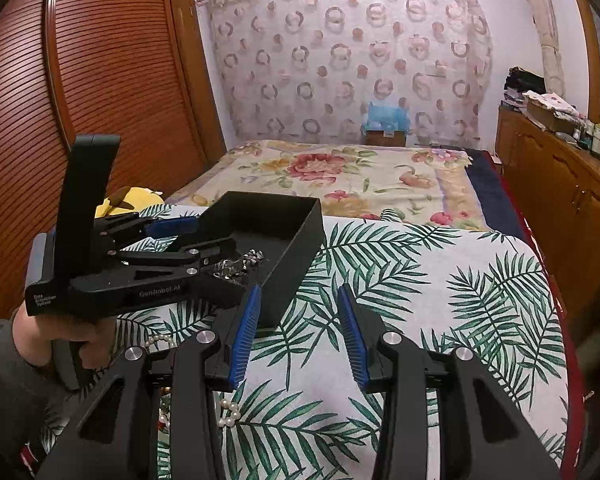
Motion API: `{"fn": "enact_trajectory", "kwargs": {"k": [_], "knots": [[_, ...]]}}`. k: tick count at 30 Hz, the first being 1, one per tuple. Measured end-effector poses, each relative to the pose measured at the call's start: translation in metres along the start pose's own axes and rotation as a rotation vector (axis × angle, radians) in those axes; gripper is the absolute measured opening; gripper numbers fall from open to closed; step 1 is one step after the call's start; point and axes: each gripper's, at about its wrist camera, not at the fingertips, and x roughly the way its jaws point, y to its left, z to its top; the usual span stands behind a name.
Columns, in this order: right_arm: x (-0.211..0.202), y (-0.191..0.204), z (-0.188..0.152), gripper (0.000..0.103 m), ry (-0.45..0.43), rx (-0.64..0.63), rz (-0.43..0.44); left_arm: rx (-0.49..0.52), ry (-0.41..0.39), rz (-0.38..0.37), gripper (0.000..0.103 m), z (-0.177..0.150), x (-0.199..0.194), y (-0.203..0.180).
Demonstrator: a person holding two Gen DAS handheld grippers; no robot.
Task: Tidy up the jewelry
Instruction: 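Open the left gripper to release the silver bangle into the box, then grasp the pale jade bangle with the right gripper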
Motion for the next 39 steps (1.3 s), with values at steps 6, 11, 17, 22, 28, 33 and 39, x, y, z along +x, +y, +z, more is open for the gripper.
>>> {"fn": "enact_trajectory", "kwargs": {"k": [6, 11, 17, 22, 28, 33, 39], "knots": [[-0.009, 0.008, -0.010, 0.043, 0.000, -0.013, 0.006, 0.000, -0.020, -0.013, 0.058, -0.003, -0.018, 0.002], [-0.015, 0.021, -0.027, 0.043, 0.006, -0.047, 0.010, 0.002, -0.031, -0.036, 0.059, -0.018, -0.044, 0.003], [-0.016, 0.039, -0.048, 0.046, 0.033, -0.065, 0.043, -0.014, -0.041, -0.046, 0.065, -0.046, -0.071, 0.010], [-0.010, 0.054, -0.058, 0.054, 0.060, -0.077, 0.073, -0.039, -0.036, -0.045, 0.065, -0.067, -0.086, 0.020], [0.003, 0.070, -0.066, 0.078, 0.097, -0.096, 0.095, -0.066, -0.016, -0.038, 0.065, -0.086, -0.090, 0.031], [0.016, 0.085, -0.067, 0.088, 0.135, -0.130, 0.102, -0.084, 0.015, -0.037, 0.065, -0.103, -0.091, 0.040], [0.031, 0.093, -0.069, 0.088, 0.191, -0.169, 0.091, -0.097, 0.040, -0.042, 0.065, -0.118, -0.090, 0.041]]}}
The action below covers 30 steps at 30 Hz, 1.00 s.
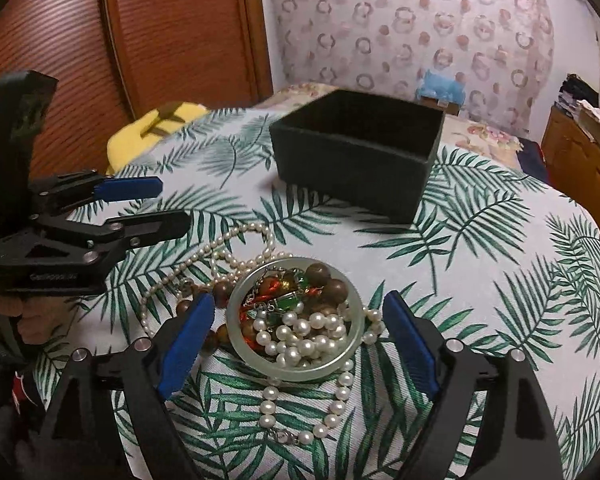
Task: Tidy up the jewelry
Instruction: 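Grasp the pale jade bangle with the right gripper, then grasp the brown bead bracelet with the left gripper while the right holds the jade bangle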
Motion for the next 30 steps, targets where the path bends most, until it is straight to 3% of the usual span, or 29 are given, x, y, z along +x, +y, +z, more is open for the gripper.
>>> {"fn": "enact_trajectory", "kwargs": {"k": [5, 8, 11, 18, 23, 30], "knots": [[0.012, 0.006, 0.003, 0.087, 0.045, -0.038, -0.018, -0.013, 0.002, -0.008, 0.065, -0.005, -0.002, 0.001], [0.013, 0.009, 0.005, 0.074, 0.044, -0.069, -0.031, -0.012, 0.002, -0.012, 0.065, -0.006, -0.003, 0.000], [0.011, 0.007, 0.004, 0.074, 0.045, -0.074, -0.023, -0.008, 0.003, -0.020, 0.065, -0.008, -0.005, -0.002], [-0.020, -0.005, 0.006, 0.074, -0.049, -0.036, -0.015, 0.001, 0.015, -0.068, 0.065, -0.011, -0.008, -0.011], [-0.039, -0.015, 0.008, 0.074, -0.088, -0.021, -0.038, 0.031, 0.036, -0.127, 0.041, -0.013, -0.007, -0.026], [-0.048, -0.021, 0.004, 0.074, -0.100, -0.025, -0.067, 0.088, 0.066, -0.182, 0.017, -0.016, -0.003, -0.049]]}}
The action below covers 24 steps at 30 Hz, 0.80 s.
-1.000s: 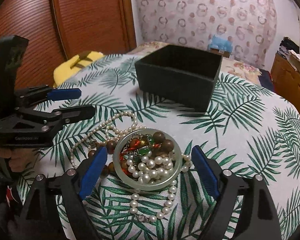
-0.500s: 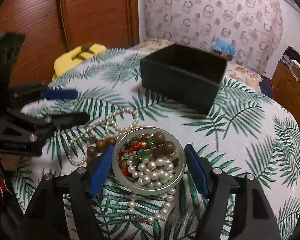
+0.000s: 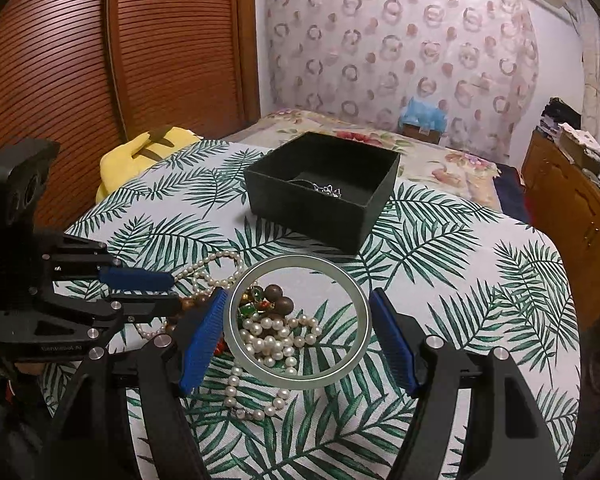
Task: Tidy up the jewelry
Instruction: 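Grasp the brown bead bracelet with the left gripper while the right holds the jade bangle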
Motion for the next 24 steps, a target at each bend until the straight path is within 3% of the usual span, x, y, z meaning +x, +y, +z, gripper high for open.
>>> {"fn": "enact_trajectory", "kwargs": {"k": [3, 14, 24], "knots": [[0.001, 0.000, -0.002, 0.074, 0.001, 0.004, 0.001, 0.014, 0.014, -0.006, 0.011, 0.000, 0.004, -0.005], [0.003, 0.003, -0.006, 0.074, 0.003, 0.006, 0.005, 0.013, 0.049, 0.050, 0.012, -0.001, 0.013, 0.000], [0.000, 0.002, -0.005, 0.074, 0.004, 0.008, -0.003, 0.079, 0.073, 0.093, 0.012, 0.004, 0.020, -0.011]]}}
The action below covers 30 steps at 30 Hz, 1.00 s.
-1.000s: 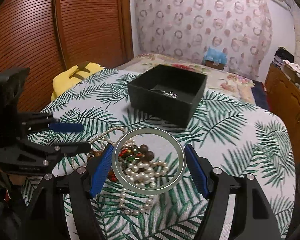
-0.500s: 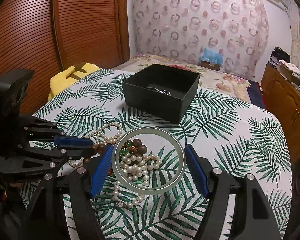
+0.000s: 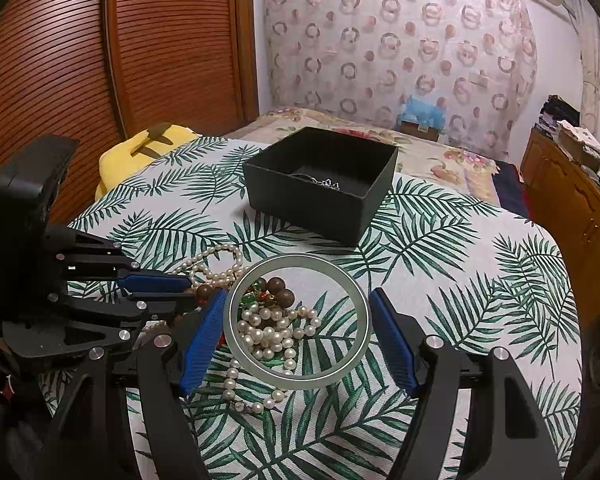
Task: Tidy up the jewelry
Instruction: 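Grasp the brown bead bracelet with the left gripper while the right holds the jade bangle, then lift the bead bracelet with the left gripper while the right carries the jade bangle over the box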
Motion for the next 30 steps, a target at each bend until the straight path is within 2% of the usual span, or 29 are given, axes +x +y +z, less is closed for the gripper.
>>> {"fn": "enact_trajectory", "kwargs": {"k": [6, 12, 17, 30], "knots": [[-0.005, -0.003, 0.003, 0.074, -0.006, 0.003, -0.004, 0.028, 0.002, 0.000, 0.012, 0.002, 0.000, -0.002], [-0.011, -0.006, 0.005, 0.074, -0.018, 0.006, -0.009, -0.013, -0.119, -0.035, 0.012, 0.017, -0.033, -0.001], [-0.016, -0.006, 0.008, 0.074, -0.028, 0.007, -0.012, 0.006, -0.190, -0.042, 0.012, 0.038, -0.062, -0.005], [-0.025, -0.006, 0.016, 0.074, -0.047, 0.001, -0.021, -0.010, -0.284, -0.066, 0.012, 0.066, -0.105, 0.001]]}}
